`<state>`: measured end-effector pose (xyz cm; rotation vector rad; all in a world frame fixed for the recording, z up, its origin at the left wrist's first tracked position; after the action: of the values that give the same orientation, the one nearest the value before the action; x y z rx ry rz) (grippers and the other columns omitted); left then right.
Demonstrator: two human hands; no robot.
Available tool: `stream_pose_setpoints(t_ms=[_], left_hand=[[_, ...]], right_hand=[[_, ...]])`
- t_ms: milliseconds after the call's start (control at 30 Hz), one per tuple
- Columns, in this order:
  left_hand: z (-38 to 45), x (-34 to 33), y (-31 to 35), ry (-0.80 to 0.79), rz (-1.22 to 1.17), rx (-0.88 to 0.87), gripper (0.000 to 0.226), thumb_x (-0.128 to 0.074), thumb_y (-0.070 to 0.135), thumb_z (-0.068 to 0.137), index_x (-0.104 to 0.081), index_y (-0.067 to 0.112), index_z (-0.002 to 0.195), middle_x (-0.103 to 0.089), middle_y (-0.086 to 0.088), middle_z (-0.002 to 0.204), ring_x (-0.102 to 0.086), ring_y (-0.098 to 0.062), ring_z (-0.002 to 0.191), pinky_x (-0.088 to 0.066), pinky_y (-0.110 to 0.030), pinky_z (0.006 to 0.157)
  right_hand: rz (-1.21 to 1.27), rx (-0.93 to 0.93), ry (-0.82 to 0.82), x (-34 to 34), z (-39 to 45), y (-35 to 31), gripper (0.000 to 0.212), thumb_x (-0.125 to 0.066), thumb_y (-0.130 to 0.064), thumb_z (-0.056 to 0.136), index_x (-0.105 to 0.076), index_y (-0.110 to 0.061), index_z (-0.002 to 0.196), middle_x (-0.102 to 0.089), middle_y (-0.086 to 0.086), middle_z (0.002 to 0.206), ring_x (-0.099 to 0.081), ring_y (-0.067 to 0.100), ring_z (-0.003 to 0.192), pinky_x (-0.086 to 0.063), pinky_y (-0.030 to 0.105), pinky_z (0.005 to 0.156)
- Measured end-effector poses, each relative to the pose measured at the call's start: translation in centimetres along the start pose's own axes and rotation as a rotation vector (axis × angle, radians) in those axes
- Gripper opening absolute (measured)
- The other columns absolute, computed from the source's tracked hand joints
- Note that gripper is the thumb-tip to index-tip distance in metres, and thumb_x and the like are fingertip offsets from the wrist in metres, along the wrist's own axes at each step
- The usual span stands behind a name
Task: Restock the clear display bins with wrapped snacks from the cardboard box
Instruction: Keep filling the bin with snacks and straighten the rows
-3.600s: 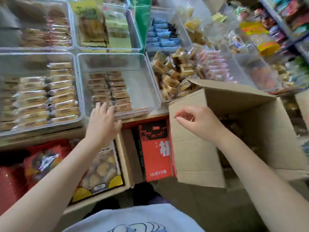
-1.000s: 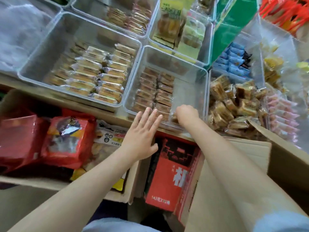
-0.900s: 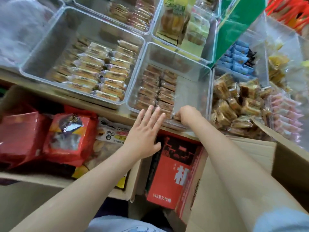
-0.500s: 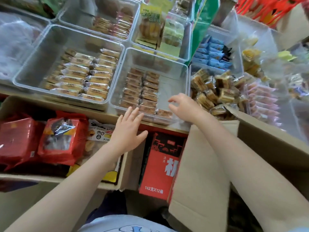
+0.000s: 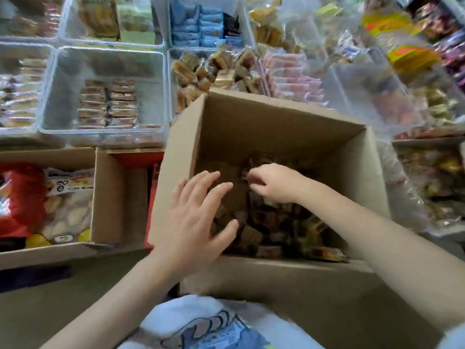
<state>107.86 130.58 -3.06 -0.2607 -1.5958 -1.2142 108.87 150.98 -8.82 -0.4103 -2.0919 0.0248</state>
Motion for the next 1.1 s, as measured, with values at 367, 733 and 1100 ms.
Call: stream_pose_setpoints(t_ms=[367,733,1100], left_hand=[[0.7,-1.3,0.3,0.006,0.288,0.117,0.067,-0.041,0.057,0.089,-0.051,0.019,0.143,-0.056,-0.004,0.142,-0.042,-0.025,0.14,-0.02,-0.047,0.121],[0.2,-1.5,0.4,0.055,0.303,0.122,0.066,-0.041,0.058,0.09,-0.053,0.019,0.141,-0.058,-0.003,0.139,-0.044,-0.024,0.138,-0.025,-0.047,0.12],[1.4,0.9,0.6,0.211,-0.149,0.172,0.057,-0.048,0.059,0.093,-0.055,0.023,0.137,-0.066,0.006,0.124,-0.054,-0.012,0.126,-0.028,-0.027,0.117]], right_hand=[[-0.305,-0.042,-0.211,-13.1,0.9,4.7,0.036,-0.043,-0.018,0.104,-0.054,-0.005,0.136,-0.057,0.017,0.135,-0.057,0.034,0.122,-0.047,0.037,0.095],[-0.112,-0.097,-0.183,-12.4,1.3,5.4,0.039,-0.061,-0.033,0.096,-0.06,-0.013,0.129,-0.062,0.008,0.129,-0.059,0.029,0.117,-0.049,0.036,0.093],[0.62,0.315,0.349,3.3,-4.9,-0.7,0.05,-0.071,-0.028,0.086,-0.056,-0.021,0.133,-0.063,-0.01,0.112,-0.06,0.003,0.097,-0.046,0.009,0.081]])
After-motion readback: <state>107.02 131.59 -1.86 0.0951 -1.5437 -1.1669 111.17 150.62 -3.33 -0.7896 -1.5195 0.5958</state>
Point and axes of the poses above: each hand's wrist, its own z-axis towards the middle knuckle, its own x-axis out of the back of the hand, y = z × x, the point moved 7 cm from there along z, towards the middle knuckle
